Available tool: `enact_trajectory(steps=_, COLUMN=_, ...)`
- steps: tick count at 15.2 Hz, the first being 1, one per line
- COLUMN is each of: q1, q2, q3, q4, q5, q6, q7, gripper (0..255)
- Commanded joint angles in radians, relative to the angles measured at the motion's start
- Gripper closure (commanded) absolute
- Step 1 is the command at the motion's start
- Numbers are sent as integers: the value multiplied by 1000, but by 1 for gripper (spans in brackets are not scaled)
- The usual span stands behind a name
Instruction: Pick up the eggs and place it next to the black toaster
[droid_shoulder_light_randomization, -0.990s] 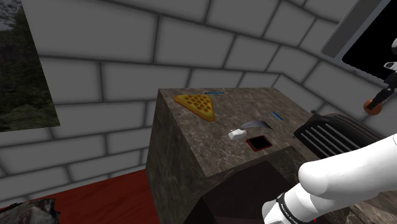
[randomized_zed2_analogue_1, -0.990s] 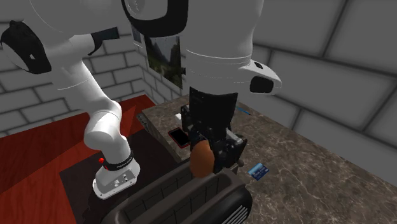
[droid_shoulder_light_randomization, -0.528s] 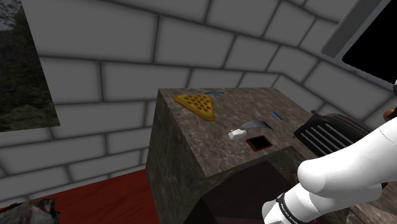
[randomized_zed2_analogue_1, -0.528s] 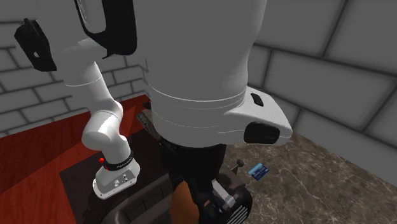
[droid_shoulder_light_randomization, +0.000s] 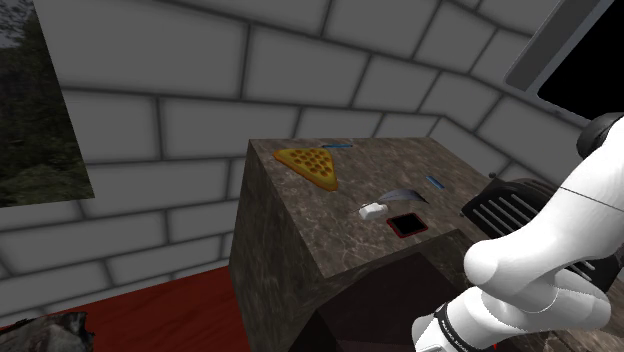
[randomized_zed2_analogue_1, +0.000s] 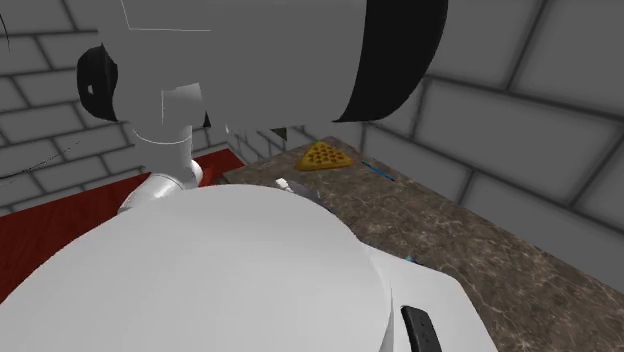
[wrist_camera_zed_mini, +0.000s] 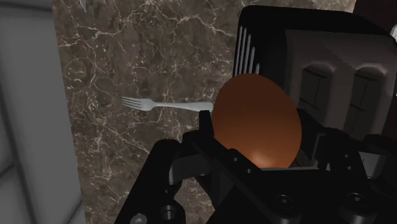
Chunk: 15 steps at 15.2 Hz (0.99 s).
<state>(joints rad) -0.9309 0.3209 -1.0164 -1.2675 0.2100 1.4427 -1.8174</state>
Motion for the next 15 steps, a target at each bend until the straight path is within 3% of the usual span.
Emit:
enact_trajectory(steps=1, q1=-88, q2=67, q3=11, q4=74, q5=58, q6=-26, q7=-54, gripper=255)
enact_trajectory(steps=15, q1=24, q2=-6, q3=-4, q4=-212, q5=-3, q6=201, q7=-28, gripper=255)
